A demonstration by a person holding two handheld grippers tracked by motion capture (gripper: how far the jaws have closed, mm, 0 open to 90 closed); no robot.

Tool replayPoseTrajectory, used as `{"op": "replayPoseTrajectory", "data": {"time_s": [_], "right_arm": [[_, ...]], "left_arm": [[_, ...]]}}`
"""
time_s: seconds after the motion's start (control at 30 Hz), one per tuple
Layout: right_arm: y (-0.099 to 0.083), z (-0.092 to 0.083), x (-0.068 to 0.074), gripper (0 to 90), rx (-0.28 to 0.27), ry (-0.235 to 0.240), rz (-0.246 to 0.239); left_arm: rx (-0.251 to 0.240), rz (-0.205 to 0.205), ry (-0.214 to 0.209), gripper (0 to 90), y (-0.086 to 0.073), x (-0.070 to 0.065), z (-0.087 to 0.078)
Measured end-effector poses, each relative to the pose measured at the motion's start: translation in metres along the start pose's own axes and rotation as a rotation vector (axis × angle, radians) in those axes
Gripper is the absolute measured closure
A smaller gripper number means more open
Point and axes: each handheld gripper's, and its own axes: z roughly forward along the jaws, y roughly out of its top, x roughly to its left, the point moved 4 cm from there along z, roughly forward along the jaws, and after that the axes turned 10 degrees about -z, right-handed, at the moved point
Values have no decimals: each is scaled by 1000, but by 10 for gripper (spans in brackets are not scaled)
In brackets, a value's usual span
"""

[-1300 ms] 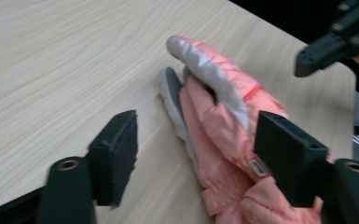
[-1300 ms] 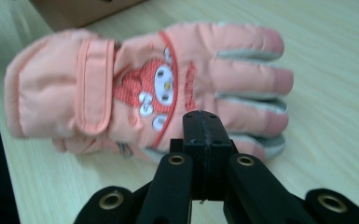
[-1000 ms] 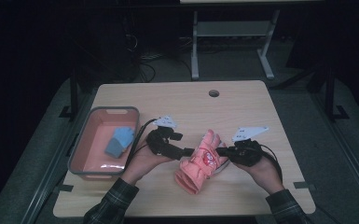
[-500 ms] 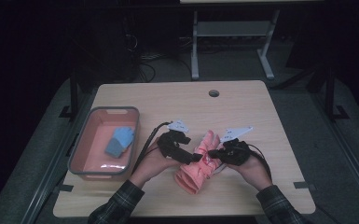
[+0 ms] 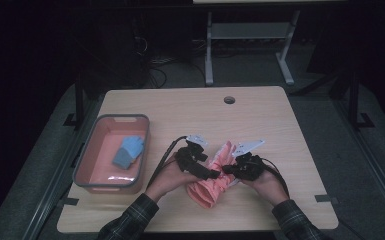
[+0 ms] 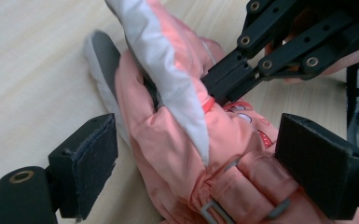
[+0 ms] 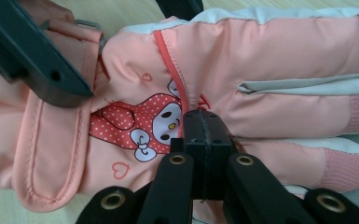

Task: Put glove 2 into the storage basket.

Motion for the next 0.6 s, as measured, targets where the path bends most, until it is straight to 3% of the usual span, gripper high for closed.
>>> {"op": "replayPoseTrajectory", "data": {"time_s": [0.17,0.4,0.6], "right_arm": [[-2,1,1,900,-2,-2,-9],[-7,1,2,900,-13,0,-13],[-8,1,3,900,-14,-4,-21]], "left_arm": [[48,-62,-70,119,-7,7,13],[80,-62,-77,105,-9,5,24],[85,-67,-79,103,-9,4,22]]}}
